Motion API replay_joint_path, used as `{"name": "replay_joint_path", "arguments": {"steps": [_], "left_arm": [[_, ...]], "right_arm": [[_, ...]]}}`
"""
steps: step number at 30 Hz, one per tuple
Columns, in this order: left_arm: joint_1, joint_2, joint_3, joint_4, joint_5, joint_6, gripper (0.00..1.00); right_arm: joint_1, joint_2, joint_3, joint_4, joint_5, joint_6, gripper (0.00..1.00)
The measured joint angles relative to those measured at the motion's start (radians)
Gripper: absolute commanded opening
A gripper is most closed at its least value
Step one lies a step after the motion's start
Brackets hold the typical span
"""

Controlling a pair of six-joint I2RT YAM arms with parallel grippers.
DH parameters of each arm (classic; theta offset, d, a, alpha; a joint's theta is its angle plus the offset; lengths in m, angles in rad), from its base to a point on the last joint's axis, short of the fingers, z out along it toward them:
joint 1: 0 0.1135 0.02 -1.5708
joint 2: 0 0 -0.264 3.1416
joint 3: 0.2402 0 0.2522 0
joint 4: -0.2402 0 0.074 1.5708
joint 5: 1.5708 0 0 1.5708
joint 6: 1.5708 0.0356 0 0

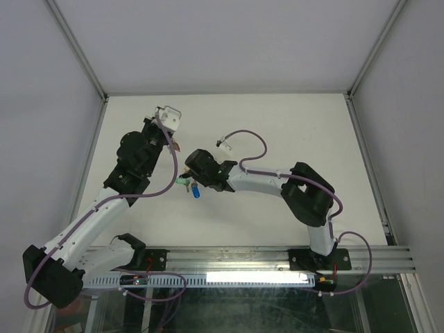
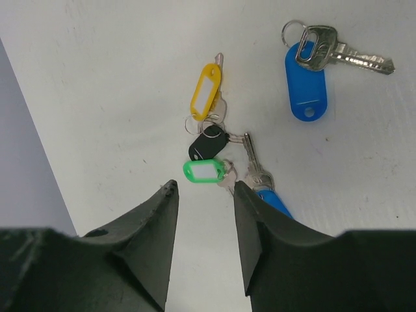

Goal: Put the keys on the keyring

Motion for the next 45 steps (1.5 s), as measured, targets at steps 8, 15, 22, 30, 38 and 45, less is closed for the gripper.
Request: {"name": "replay_joint_path", "arguments": {"steps": [8,15,22,30,38,45], "left_arm": [[0.000,0.019,-0.016,0.001,-0.001,0.023,0.00],[0.000,0.019,-0.022,0.006,0.000,0.027,0.00],[0.000,0.021,-0.022,0.006,0.002,0.027,0.00],[0.000,0.027,-0.022,0.006,0.008,0.027,0.00],[0.000,0.027,-0.022,0.006,0.021,0.027,0.00],[0.000,0.027,-0.023,0.006,0.021,0.027,0.00]], "right_arm": [[-0.027,0.002,0.000,-0.006,-0.017,0.029,0.41],[-0.051,0.067,0.031,-0.005,-0.048,0.032,0.40],[-0.055,0.137,0.070,0.006,-0.092,0.033,0.39],[-0.053,0.150,0.073,0.023,-0.127,0.045,0.38],[-0.045,0.156,0.083,0.032,-0.143,0.055,0.37],[-0.045,0.175,0.084,0.034,-0.144,0.060,0.33]]}}
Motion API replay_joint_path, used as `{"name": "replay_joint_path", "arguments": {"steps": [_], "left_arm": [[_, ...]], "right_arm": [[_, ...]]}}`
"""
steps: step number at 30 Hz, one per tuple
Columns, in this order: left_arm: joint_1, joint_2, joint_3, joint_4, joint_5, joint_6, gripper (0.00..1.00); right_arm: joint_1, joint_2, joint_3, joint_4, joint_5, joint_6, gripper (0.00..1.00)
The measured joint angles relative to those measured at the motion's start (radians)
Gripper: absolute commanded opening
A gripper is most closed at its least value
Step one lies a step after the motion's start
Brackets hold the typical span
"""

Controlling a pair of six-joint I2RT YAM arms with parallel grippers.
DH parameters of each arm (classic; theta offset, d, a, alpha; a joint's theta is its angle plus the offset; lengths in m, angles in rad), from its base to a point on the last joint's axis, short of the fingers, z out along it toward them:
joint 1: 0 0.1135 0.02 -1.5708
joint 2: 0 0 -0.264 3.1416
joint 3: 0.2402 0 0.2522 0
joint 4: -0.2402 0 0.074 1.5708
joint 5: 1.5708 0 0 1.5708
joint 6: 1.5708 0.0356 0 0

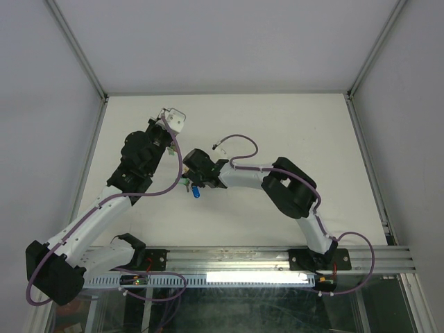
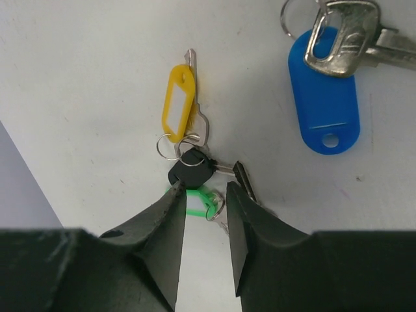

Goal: Put the keys on the keyring

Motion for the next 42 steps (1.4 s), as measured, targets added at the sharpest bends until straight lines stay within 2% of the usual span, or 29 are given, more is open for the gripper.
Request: {"name": "replay_joint_path", "arguments": {"steps": [11,13,17,19,34,42], "left_arm": [[0.002,0.000,-0.001,0.000,0.002,0.000,0.00],[0.006,0.000,-0.001,0.000,0.003,0.000,0.00],[0.006,0.000,-0.001,0.000,0.003,0.000,0.00],[0.006,0.000,-0.001,0.000,0.003,0.000,0.00],[0.006,0.000,-0.001,0.000,0.003,0.000,0.00],[0.006,0.000,-0.001,0.000,0.003,0.000,0.00]], "right_arm": [[0.000,0.018,0.011,0.019,-0.007,0.006,0.22],[0.000,0.019,0.011,0.019,-0.008,0.006,0.22],[0.000,0.019,0.011,0.020,-0.012,0.006,0.31],[0.001,0.019,0.011,0.027,-0.014,0.006,0.32],[0.027,0.019,0.011,0.032,-0.014,0.020,0.32],[0.028,0.019,0.011,0.027,-0.015,0.020,0.24]]}}
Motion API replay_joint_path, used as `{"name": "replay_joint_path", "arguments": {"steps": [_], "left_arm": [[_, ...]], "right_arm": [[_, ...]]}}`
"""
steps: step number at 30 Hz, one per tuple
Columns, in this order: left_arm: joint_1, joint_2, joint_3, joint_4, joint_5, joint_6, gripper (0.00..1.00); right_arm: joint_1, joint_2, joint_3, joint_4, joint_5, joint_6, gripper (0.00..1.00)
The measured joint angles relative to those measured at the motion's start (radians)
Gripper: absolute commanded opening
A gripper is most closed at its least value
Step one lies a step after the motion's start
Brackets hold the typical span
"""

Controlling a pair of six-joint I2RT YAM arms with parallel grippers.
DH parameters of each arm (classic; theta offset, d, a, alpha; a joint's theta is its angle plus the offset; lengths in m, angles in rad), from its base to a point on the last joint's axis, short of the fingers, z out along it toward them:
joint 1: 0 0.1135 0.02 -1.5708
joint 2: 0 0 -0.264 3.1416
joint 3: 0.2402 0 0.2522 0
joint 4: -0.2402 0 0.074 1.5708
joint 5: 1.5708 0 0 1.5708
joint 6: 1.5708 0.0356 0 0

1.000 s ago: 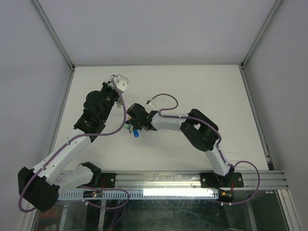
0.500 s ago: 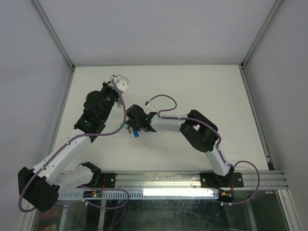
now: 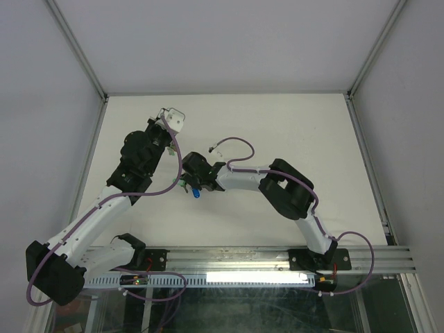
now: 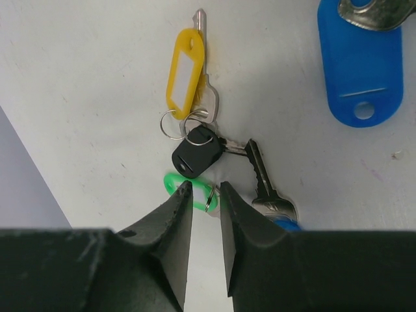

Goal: Put the keys on the keyring

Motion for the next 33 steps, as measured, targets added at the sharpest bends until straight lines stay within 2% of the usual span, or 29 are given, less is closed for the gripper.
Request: {"name": "replay_joint_path", "arguments": {"steps": [7,13,22,28,33], "left_arm": [[0.000,0.000,0.000,0.000,0.000,0.000,0.00],[0.006,0.000,0.000,0.000,0.002,0.000,0.00],[0.006,0.000,0.000,0.000,0.002,0.000,0.00],[0.006,0.000,0.000,0.000,0.003,0.000,0.00],[0.006,0.000,0.000,0.000,0.009,-0.001,0.00]], "right_arm": [[0.000,0.000,0.000,-0.008,0.000,-0.001,0.14],[0.000,0.000,0.000,-0.006,0.000,-0.013,0.00],[0.000,-0.027,-0.079,0.108,0.010,-0.121,0.00],[0.000,-0.159,-0.195,0.234,0.020,-0.300,0.00],[0.000,-0.330,-0.301,0.347,0.019,-0.461,0.00]]}}
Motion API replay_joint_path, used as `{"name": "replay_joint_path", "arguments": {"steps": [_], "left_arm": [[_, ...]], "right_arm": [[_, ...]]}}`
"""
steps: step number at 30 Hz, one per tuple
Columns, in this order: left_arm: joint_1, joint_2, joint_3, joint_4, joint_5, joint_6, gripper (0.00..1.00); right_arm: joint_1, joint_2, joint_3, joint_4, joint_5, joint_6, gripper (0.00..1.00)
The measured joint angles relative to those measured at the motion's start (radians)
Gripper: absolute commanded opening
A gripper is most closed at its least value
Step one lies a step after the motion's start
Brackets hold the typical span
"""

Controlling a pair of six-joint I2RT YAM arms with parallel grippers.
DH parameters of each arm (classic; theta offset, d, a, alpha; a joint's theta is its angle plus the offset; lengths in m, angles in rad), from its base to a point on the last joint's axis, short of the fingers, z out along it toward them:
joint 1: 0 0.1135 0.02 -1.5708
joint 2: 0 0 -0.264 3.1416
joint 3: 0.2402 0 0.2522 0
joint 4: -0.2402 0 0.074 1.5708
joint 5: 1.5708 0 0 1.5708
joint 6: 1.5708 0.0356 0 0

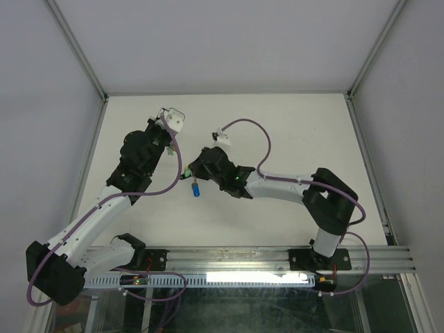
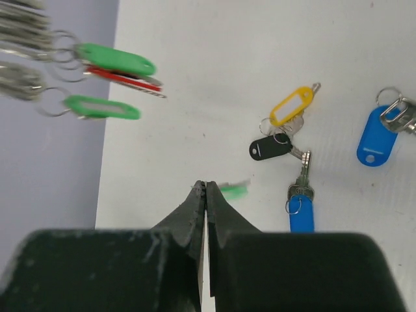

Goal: Put the keys on the keyring

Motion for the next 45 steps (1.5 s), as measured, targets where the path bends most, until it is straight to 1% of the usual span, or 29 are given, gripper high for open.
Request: {"name": "replay_joint_path", "arguments": {"steps": [6,10,14,16,20,23,26,28,31,35,39,41,45], "left_arm": [[-0.002,0.005,0.000,-0.010,0.025,-0.009,0.00],[-0.048,0.031,0.003,-0.026,0.018,-0.011,0.00],[-0.190,0.071,0.004,-0.029,-0.007,0.001,0.00],[-0.290,0.098,0.006,-0.035,-0.023,0.010,0.00],[-0.440,0.148,0.017,-0.057,-0.062,0.032,0.00],[-0.515,0.183,0.025,-0.072,-0.099,0.051,0.00],[-0.562,0.198,0.029,-0.084,-0.133,0.059,0.00],[-0.581,0.202,0.034,-0.086,-0.149,0.061,0.00],[-0.593,0.204,0.050,-0.092,-0.161,0.060,0.00],[-0.608,0.215,0.066,-0.093,-0.183,0.062,0.00],[-0.624,0.219,0.066,-0.097,-0.201,0.074,0.00],[-0.626,0.219,0.066,-0.098,-0.204,0.080,0.00],[-0.637,0.219,0.066,-0.093,-0.234,0.104,0.00]], "right_arm": [[-0.002,-0.219,-0.128,0.040,-0.017,-0.185,0.00],[-0.011,-0.367,-0.209,-0.027,-0.021,-0.270,0.00],[-0.032,-0.522,-0.259,-0.154,-0.010,-0.329,0.00],[-0.050,-0.629,-0.288,-0.243,0.001,-0.346,0.00],[-0.085,-0.828,-0.308,-0.412,0.033,-0.351,0.00],[-0.111,-0.978,-0.307,-0.546,0.062,-0.342,0.00],[-0.126,-1.059,-0.300,-0.671,0.081,-0.327,0.00],[-0.135,-1.065,-0.269,-0.760,0.085,-0.325,0.00],[-0.142,-1.016,-0.202,-0.860,0.083,-0.329,0.00],[-0.171,-0.938,-0.147,-0.906,0.041,-0.352,0.00],[-0.278,-0.874,-0.130,-0.916,-0.089,-0.393,0.00],[-0.356,-0.835,-0.111,-0.916,-0.185,-0.422,0.00],[-0.460,-0.794,-0.084,-0.913,-0.352,-0.460,0.00]]}}
